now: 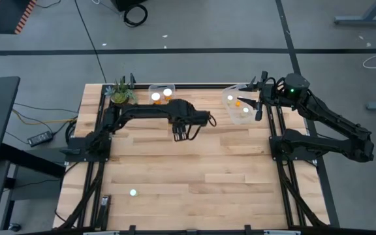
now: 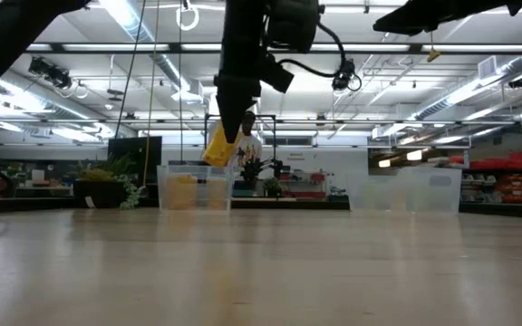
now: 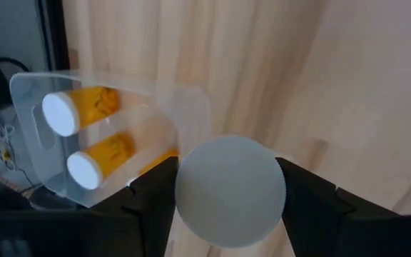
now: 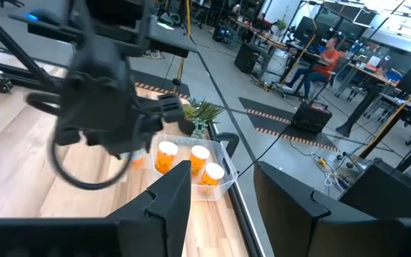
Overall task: Pick and place medicine bottles into bin by pill shape (circle, oval)
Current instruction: Put the big pill bottle into the left transparent bin, then put the small yellow pill bottle into the right transparent bin
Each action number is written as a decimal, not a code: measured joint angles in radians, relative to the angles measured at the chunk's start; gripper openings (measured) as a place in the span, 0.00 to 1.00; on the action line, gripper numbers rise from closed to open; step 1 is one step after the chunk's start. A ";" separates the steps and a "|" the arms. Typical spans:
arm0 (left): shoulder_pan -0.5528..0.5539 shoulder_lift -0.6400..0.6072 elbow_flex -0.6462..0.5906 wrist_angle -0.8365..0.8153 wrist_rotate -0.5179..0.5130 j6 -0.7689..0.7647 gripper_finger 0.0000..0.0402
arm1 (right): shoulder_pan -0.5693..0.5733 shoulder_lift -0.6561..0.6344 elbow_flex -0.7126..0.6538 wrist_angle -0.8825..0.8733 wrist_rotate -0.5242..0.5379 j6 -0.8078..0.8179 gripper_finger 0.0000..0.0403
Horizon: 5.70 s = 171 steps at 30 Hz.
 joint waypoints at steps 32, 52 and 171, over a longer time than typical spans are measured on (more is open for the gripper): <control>0.142 -0.064 0.002 -0.028 0.035 0.009 0.55 | 0.000 0.000 0.000 0.000 0.000 -0.010 0.40; 0.307 -0.067 -0.051 0.150 0.020 -0.142 0.55 | 0.000 0.000 0.000 -0.001 -0.007 -0.010 0.40; -0.798 -0.099 -0.164 -0.104 0.250 -1.179 0.47 | 0.000 -0.001 0.000 -0.009 -0.015 0.013 0.40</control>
